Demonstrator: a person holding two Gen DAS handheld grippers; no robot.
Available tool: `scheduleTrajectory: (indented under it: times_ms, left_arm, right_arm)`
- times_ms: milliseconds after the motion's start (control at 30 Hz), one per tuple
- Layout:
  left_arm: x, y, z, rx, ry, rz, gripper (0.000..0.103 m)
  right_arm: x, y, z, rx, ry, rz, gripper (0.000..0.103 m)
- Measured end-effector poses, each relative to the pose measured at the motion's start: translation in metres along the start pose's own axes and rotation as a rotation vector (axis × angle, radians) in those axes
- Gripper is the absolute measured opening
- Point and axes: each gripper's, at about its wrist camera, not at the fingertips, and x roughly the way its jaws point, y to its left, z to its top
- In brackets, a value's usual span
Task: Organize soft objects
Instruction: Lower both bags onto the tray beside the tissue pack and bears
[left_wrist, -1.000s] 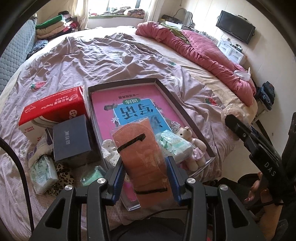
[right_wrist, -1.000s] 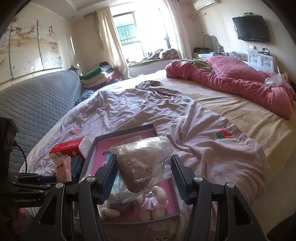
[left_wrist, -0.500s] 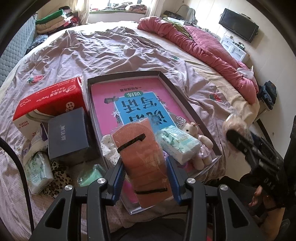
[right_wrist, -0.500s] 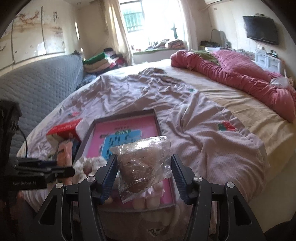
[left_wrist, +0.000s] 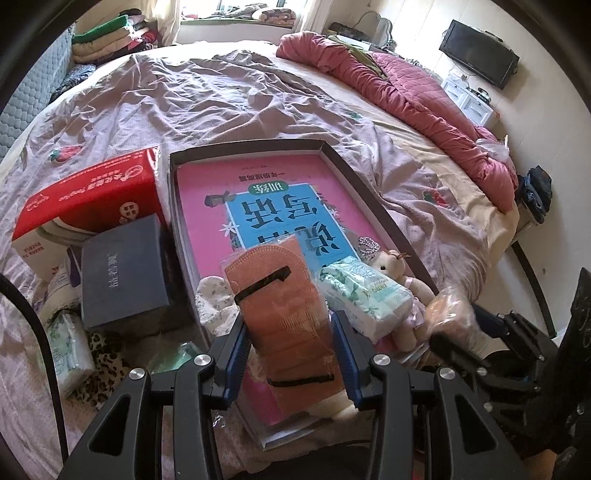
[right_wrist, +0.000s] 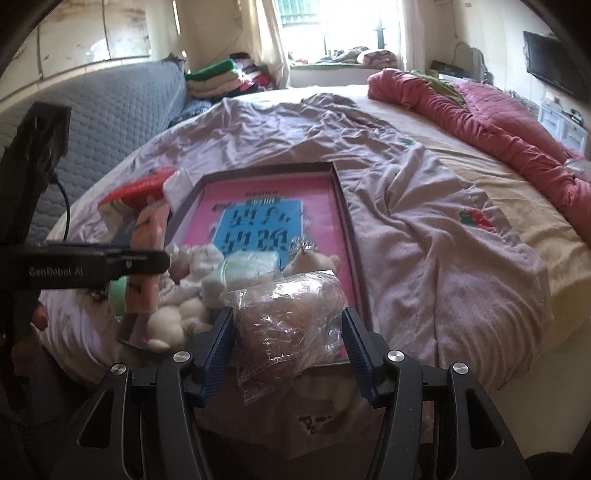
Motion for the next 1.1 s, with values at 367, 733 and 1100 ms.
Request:
scheduleTrajectory:
  times_ms: [367,733,1100]
  left_arm:
    - [0.01,0.002,-0.003,0.037,0.003,-0.011,0.044]
    - [0.03,0.015,0.006,0.012,0.051,-0.058,0.044]
    - [0.035,0.015,0.008,0.02,0.051,-0.068,0.044]
  right_arm:
    - [0.023,0.013,0.005,-0.003,0.003,0.0,0.059]
    - [0.047,0.032,0.016,-0.05,0.006,-0.03,0.06]
    - [0.055,0.037,0.022,-0.082,-0.001,-0.078,0.06]
